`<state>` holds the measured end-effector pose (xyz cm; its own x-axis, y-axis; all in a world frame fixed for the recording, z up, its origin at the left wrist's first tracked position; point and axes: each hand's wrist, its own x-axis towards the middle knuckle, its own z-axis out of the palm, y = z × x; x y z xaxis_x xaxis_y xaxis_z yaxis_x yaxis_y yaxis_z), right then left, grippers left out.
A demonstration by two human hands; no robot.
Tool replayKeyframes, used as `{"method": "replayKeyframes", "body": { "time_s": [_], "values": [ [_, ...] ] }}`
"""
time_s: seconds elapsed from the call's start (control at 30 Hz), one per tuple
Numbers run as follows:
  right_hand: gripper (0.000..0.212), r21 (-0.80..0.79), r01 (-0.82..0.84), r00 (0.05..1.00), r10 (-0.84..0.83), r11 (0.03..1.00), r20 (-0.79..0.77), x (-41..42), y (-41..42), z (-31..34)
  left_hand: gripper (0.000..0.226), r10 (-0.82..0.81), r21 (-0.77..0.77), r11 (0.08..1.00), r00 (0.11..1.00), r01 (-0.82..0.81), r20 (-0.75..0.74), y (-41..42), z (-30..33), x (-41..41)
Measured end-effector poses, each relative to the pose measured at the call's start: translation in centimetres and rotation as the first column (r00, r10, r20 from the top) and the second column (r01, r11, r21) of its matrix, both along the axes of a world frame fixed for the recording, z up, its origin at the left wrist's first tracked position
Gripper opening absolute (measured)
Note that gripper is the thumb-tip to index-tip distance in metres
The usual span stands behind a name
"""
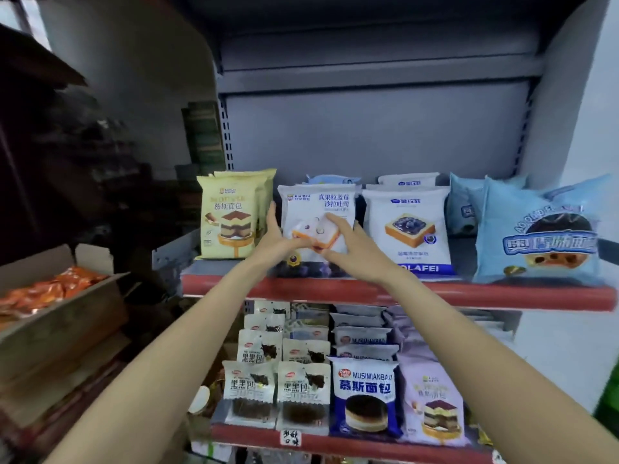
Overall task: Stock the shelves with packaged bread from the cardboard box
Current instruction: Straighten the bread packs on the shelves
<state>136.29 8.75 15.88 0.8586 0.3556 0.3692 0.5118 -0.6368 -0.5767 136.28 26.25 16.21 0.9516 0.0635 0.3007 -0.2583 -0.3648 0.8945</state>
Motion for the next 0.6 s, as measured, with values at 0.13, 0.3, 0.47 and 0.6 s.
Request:
{"method": "replayKeyframes", "body": {
  "time_s": [0.13, 0.3, 0.47, 0.6],
  "values": [
    [0.075, 0.104, -0.058, 0.995, 0.066, 0.993, -0.074, 0.6, 0.9, -0.2, 0.114, 0.007, -0.055, 0.998, 0.999, -0.005, 0.032, -0.4, 0.1, 1.0],
    [0.082, 0.053, -0.147, 0.983, 0.152, 0.988, -0.099, 0.2, 1.7, -0.6, 0.096, 0.008, -0.185, 0.983, 0.995, 0.01, 0.1, 0.2, -0.4, 1.5],
    [0.055, -0.157, -0.074, 0.99, 0.092, 0.985, 0.109, 0.4, -0.9, 3.9, 0.13, 0.077, 0.191, 0.972, 0.952, -0.138, 0.296, 1.4, 0.8, 0.9],
    [0.025, -0.141, 0.024, 0.971, 0.011, 0.99, 0.239, 2.8, -4.0, 10.8, 0.123, -0.07, 0.667, 0.7, 0.907, -0.253, 0.416, 2.3, 5.3, 0.6]
  ]
}}
